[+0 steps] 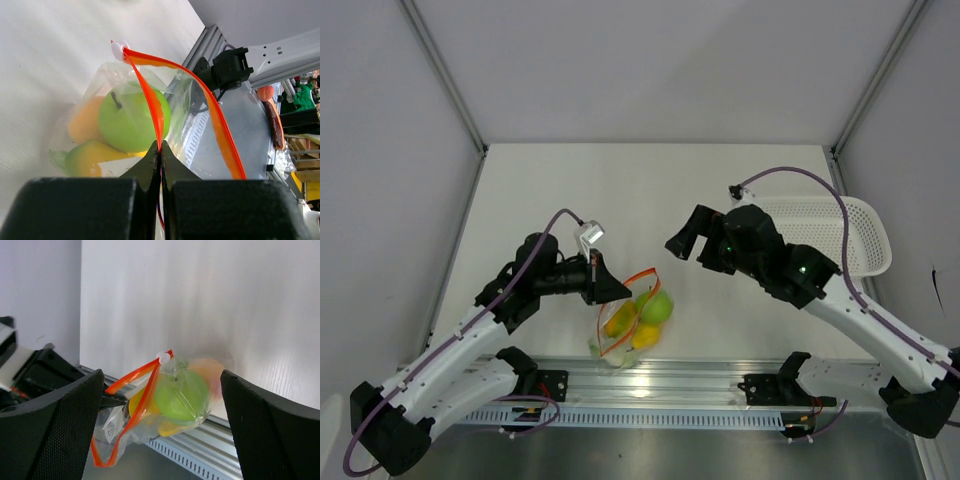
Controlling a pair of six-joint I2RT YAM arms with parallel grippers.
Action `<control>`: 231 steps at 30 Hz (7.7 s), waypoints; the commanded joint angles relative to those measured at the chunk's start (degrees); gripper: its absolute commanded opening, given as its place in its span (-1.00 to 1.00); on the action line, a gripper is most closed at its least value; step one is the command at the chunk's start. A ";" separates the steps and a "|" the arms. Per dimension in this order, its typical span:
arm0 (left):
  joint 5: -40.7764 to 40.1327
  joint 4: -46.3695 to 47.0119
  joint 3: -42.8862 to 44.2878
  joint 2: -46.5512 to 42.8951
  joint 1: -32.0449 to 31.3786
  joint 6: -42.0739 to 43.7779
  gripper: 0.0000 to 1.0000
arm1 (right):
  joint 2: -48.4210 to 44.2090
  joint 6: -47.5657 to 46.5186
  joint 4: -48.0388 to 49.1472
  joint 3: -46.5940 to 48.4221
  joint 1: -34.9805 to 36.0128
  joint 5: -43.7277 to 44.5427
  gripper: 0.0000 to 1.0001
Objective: Place the food in the zip-top bag and seal the zipper
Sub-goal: Adjust the zipper food storage bag at the center of the board.
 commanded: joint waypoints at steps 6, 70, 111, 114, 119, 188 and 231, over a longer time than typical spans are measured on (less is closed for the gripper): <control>1.62 5.90 5.04 -0.89 -0.13 0.23 -0.99 | 12.03 8.16 -3.27 6.93 0.31 -8.50 0.99; -15.82 -9.38 19.46 9.67 -10.04 10.17 0.77 | 12.38 26.53 -8.89 5.97 6.73 8.29 -1.00; -35.30 -11.94 22.45 15.64 -27.02 4.01 0.36 | 14.58 27.77 -10.30 6.94 7.17 12.06 -1.00; -33.45 -11.84 22.53 16.43 -27.02 4.36 -0.07 | 14.32 26.89 -10.91 6.85 7.00 13.99 -0.92; -35.11 -13.60 21.74 16.26 -26.76 5.24 -0.64 | 14.75 17.69 -8.89 7.72 5.77 12.60 -0.60; 17.09 0.64 9.79 4.21 -6.28 11.31 -0.99 | -4.40 -35.43 35.32 -25.49 -15.15 -67.39 0.02; 1.54 3.88 8.21 -5.11 -6.36 13.68 0.99 | -2.29 -42.03 14.66 -7.83 2.07 -41.28 -1.00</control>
